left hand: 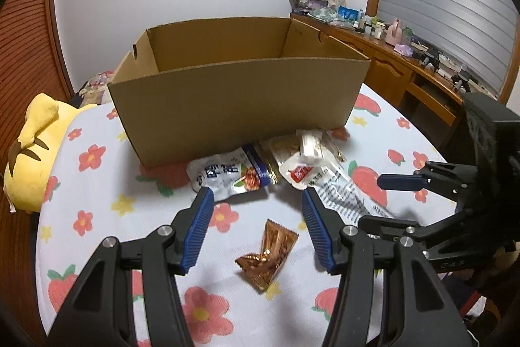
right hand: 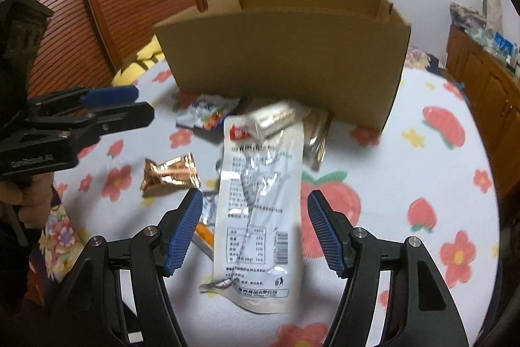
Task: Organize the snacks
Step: 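Grasp the clear-wrapped white bar with the left tool while the right tool grips the large white pouch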
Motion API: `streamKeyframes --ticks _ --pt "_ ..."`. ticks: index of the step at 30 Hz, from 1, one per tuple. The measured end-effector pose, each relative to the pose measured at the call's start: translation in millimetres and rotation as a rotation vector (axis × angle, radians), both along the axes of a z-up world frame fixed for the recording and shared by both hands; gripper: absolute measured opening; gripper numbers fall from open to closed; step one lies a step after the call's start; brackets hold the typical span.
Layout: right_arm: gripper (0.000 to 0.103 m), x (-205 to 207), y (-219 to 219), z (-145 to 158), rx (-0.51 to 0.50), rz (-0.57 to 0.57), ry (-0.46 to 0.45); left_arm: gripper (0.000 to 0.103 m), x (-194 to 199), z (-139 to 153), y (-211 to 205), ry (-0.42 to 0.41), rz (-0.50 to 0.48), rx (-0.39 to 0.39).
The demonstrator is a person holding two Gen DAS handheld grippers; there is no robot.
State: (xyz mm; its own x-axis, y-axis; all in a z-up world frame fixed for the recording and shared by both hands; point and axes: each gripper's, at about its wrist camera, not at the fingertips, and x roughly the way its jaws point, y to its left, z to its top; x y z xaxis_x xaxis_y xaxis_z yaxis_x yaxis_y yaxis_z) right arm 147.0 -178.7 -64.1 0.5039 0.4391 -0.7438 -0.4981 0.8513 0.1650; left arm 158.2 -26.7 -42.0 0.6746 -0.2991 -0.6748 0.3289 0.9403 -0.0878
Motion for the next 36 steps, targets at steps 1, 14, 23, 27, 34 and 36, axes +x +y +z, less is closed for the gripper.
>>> streamKeyframes --ticks 1,14,23,27,34,36 --pt "0.069 0.5 -0.2 -3.4 0.000 0.000 0.011 0.056 -1.1 -1.1 -0.1 0.002 -0.001 -0.002" --pt "0.070 9.3 3.0 -18.1 -0.012 0.000 0.065 0.056 -1.9 -7.7 -0.6 0.016 0.000 -0.021" --pt "0.071 14.2 15.5 -18.0 -0.066 0.028 0.041 0.056 1.9 -9.6 -8.6 0.022 -0.011 -0.029" --pt "0.066 14.9 13.1 -18.9 -0.060 0.033 0.040 0.056 6.6 -10.2 -12.3 0.026 -0.018 -0.029" --pt "0.053 7.8 10.9 -18.7 -0.054 0.054 0.036 0.056 15.8 -9.1 -17.9 0.031 -0.021 -0.043" --pt "0.053 6.8 9.1 -18.2 -0.055 0.052 0.035 0.056 19.6 -8.6 -23.3 0.031 -0.032 -0.045"
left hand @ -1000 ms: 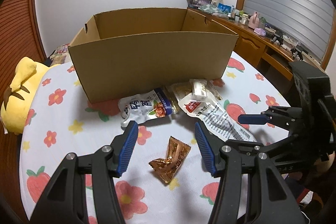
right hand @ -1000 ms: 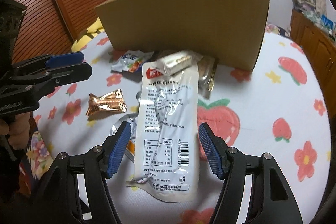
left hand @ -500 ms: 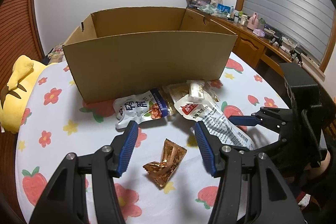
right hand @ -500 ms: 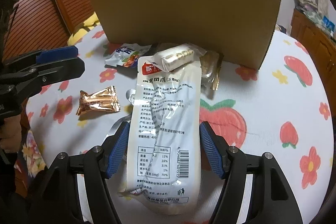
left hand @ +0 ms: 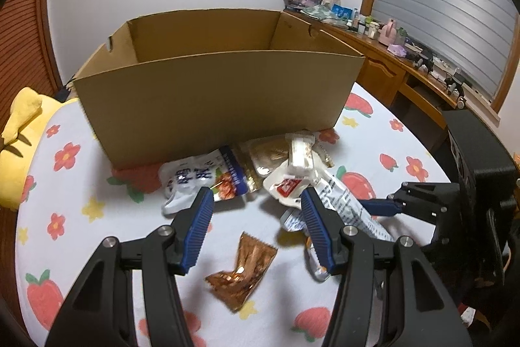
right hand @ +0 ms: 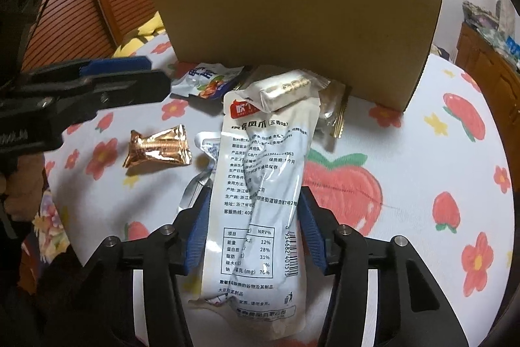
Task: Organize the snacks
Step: 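Grasp the clear-wrapped white bar with the left tool while the right tool grips the large white pouch, then carry the white bar and white pouch over the box and open the left tool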
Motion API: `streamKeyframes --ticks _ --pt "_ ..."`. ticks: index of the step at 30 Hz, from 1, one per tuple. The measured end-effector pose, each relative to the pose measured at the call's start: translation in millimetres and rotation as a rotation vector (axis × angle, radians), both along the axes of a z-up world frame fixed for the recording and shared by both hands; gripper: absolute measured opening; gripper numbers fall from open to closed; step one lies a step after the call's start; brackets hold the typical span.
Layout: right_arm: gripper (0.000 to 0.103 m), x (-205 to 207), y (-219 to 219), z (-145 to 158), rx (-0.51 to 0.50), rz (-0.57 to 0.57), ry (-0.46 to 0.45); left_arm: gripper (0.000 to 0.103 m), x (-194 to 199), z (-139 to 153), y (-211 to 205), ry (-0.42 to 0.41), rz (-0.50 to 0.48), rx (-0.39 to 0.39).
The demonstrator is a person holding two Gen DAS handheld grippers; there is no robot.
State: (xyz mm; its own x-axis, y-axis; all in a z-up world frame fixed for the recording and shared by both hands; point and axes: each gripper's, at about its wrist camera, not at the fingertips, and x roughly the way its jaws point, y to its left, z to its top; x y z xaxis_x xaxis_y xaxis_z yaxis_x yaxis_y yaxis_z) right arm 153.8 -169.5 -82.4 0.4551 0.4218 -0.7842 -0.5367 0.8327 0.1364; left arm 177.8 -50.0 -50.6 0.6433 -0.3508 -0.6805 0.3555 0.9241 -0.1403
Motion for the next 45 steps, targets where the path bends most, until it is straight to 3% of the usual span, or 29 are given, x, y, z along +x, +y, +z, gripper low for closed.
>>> streamKeyframes --ticks 10,24,26,28,30,45 --pt "0.053 1.1 -3.1 -1.2 0.007 0.013 -0.009 0.045 37.7 -1.9 -45.1 0.003 -0.085 0.042" --pt "0.054 -9.5 -1.7 -2.7 0.001 0.021 -0.031 0.045 64.7 -21.4 -60.1 0.089 -0.118 0.067" --pt "0.054 -10.1 -0.8 -2.8 0.000 0.021 -0.031 0.042 65.3 -23.0 -61.7 0.087 -0.119 0.076" --pt "0.054 -10.2 -1.0 -3.0 0.002 0.021 -0.031 0.027 66.3 -23.0 -60.2 0.095 -0.121 0.073" --pt "0.054 -10.7 -1.0 -4.1 0.004 0.021 -0.032 0.020 66.5 -23.0 -57.2 0.107 -0.112 0.074" --pt "0.055 -14.1 0.4 -3.1 0.002 0.021 -0.045 0.020 26.7 -6.1 -20.5 0.029 -0.077 0.047"
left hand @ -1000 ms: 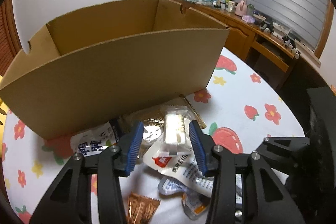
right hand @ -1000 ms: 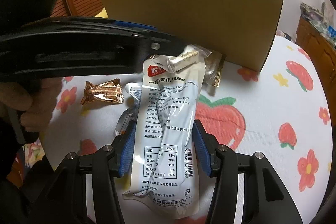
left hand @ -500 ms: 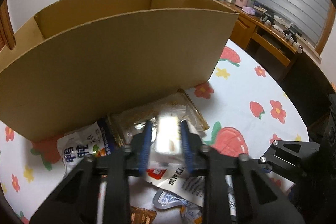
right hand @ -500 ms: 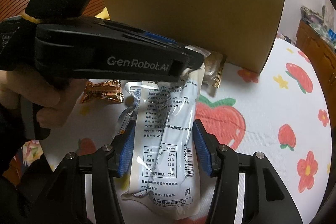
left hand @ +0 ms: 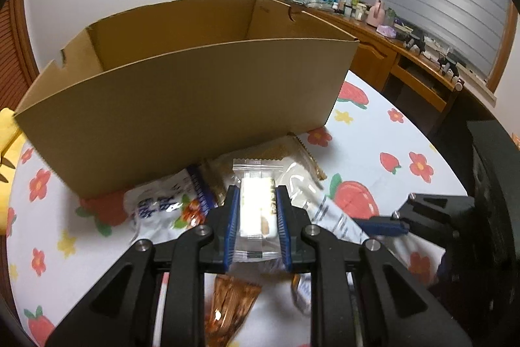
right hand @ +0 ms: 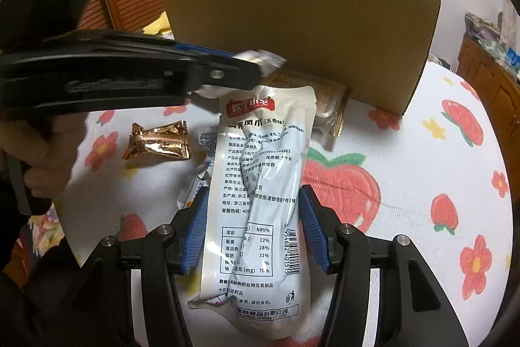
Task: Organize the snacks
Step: 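Carry the white bar and white pouch over the box and open the left tool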
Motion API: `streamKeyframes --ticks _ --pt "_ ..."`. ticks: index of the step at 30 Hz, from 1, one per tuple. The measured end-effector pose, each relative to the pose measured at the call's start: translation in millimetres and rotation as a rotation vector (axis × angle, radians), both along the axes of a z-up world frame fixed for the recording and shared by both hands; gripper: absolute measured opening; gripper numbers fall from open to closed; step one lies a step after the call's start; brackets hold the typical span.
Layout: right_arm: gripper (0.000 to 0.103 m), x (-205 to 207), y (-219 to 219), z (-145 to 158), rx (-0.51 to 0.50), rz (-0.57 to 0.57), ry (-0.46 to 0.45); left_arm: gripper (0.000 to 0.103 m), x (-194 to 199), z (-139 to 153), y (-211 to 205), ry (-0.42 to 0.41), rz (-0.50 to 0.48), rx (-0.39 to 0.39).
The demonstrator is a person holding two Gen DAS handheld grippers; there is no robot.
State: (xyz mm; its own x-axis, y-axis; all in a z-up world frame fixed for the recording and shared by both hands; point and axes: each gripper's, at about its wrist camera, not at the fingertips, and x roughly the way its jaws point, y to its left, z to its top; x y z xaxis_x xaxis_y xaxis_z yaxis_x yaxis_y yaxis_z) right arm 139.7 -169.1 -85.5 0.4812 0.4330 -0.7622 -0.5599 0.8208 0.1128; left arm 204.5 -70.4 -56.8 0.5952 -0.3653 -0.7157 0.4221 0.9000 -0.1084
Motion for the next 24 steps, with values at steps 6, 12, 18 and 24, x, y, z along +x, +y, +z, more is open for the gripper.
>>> streamKeyframes --ticks 6,12,18,24 --pt "0.055 1.1 -0.6 0.0 0.001 0.000 0.000 0.020 -16.4 3.2 15.7 -0.024 0.017 -0.008" --pt "0.055 3.6 -2.3 -0.4 0.003 -0.001 0.002 0.020 -29.4 1.7 26.5 -0.033 0.037 -0.024" --pt "0.055 3.6 -2.3 -0.1 0.005 -0.001 0.002 0.020 -40.7 -7.3 37.3 -0.030 0.065 -0.025" --pt "0.055 4.0 -3.2 -0.2 0.008 0.000 0.005 0.020 -47.2 -17.3 46.4 -0.018 0.082 -0.029"
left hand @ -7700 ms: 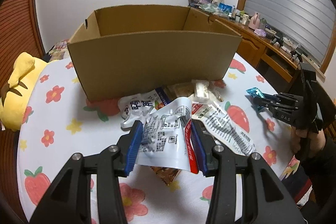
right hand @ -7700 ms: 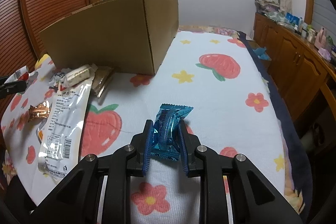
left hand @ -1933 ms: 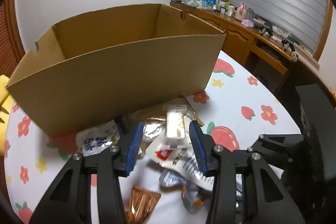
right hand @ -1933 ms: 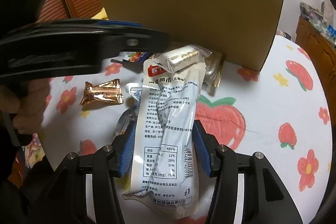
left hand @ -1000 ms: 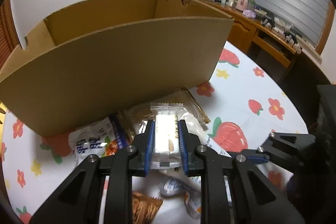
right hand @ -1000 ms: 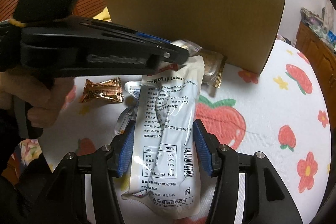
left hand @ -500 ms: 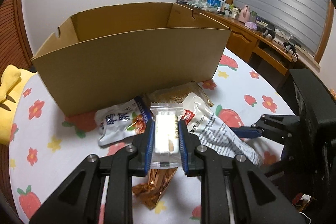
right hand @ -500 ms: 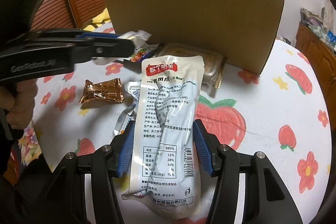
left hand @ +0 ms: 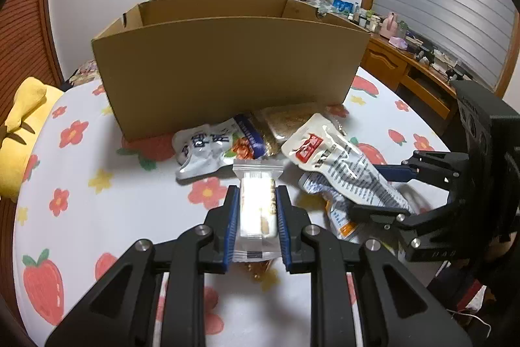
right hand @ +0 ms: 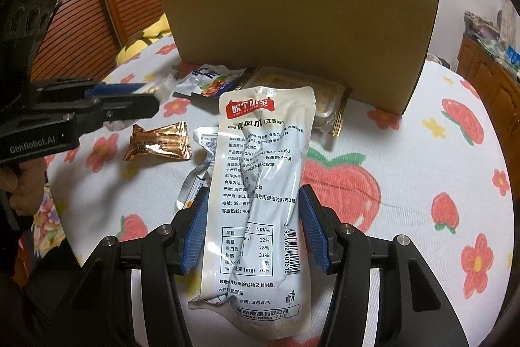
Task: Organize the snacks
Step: 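Carry the white bar and white pouch over the box and open the left tool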
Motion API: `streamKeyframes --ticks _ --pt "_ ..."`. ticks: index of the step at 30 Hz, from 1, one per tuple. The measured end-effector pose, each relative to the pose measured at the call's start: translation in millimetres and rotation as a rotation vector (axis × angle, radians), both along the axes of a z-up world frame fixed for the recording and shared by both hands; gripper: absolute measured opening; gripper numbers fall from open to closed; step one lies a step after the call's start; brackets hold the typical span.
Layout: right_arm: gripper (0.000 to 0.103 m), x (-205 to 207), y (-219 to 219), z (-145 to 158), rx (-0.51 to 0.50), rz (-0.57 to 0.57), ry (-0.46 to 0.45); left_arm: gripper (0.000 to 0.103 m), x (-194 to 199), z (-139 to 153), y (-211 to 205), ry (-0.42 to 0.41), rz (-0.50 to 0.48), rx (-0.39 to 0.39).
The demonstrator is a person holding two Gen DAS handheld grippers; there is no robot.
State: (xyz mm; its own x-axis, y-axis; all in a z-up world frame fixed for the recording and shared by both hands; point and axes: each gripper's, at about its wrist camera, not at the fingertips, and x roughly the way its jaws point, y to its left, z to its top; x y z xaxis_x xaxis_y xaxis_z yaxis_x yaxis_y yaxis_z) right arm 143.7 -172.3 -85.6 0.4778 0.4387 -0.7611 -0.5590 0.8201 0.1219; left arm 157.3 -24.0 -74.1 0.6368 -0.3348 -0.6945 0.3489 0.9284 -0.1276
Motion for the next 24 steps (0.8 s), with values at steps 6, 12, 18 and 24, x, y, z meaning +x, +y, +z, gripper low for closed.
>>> streamKeyframes --ticks 6,12,18,24 --pt "0.054 2.0 -3.1 1.6 0.010 -0.011 0.002 0.020 -3.7 -3.0 4.8 0.004 0.009 -0.011" --pt "0.054 -2.3 -7.9 5.2 0.017 -0.028 -0.014 0.020 -5.0 -2.3 4.7 -0.001 0.011 -0.012" --pt "0.054 -8.1 -11.7 20.4 0.021 -0.030 -0.053 0.020 -8.0 8.3 2.7 -0.024 0.005 -0.014" --pt "0.054 -12.4 -13.2 41.4 0.037 -0.025 -0.098 0.020 -10.0 24.9 2.1 -0.061 0.002 -0.019"
